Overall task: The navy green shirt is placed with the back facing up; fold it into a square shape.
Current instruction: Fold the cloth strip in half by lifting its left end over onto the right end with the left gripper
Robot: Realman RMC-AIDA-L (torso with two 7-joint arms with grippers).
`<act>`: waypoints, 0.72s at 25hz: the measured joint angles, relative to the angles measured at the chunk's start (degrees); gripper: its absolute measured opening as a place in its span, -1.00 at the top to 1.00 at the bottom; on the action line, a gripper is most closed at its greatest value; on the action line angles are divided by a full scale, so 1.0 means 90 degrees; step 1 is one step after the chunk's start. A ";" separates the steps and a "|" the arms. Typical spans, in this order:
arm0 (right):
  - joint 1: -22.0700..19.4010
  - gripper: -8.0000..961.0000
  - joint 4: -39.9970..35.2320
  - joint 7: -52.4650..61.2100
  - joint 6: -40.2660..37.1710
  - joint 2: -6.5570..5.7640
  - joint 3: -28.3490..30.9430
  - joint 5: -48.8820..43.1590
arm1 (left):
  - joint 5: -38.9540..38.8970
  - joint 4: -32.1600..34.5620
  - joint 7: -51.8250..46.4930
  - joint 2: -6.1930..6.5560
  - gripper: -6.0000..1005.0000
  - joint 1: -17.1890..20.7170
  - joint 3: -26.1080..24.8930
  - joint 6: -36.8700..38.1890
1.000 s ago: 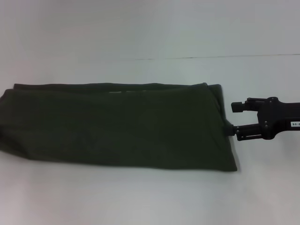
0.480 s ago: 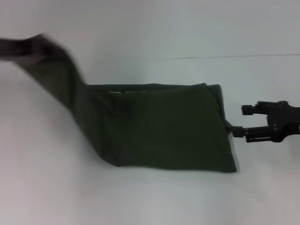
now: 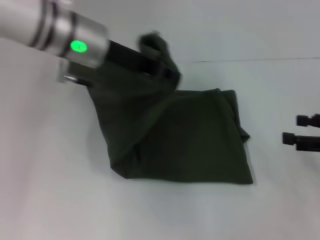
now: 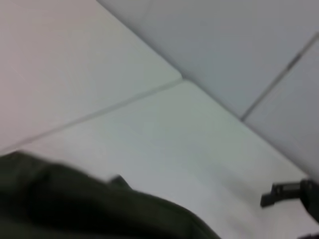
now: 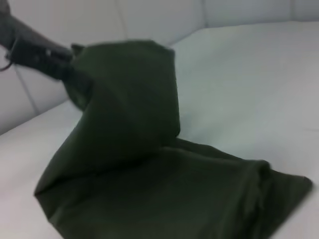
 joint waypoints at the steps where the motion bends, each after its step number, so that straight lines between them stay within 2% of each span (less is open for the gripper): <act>1: -0.0055 -0.92 -0.0001 0.0002 0.0002 -0.0011 0.0059 -0.0003 | 0.0000 -0.0128 0.0002 -0.0051 0.96 -0.0077 0.0189 -0.0137; 4: -0.0169 -0.92 -0.0001 0.0020 0.0005 -0.0048 0.0215 -0.0006 | 0.0000 -0.0453 0.0032 -0.0207 0.96 -0.0255 0.0646 -0.0550; 9: -0.0247 -0.93 -0.0001 0.0039 0.0016 -0.0075 0.0433 -0.0007 | 0.0000 -0.0568 0.0316 -0.0643 0.96 -0.0326 0.1182 -0.0883; 11: -0.0248 -0.93 -0.0001 0.0069 0.0032 -0.0076 0.0452 -0.0006 | -0.0012 -0.0607 0.0394 -0.0745 0.96 -0.0384 0.1347 -0.0919; 18: -0.0230 -0.93 0.0020 0.0117 0.0133 -0.0077 0.0451 -0.0006 | -0.0284 -0.1494 0.0369 -0.0818 0.96 -0.0774 0.2286 -0.1762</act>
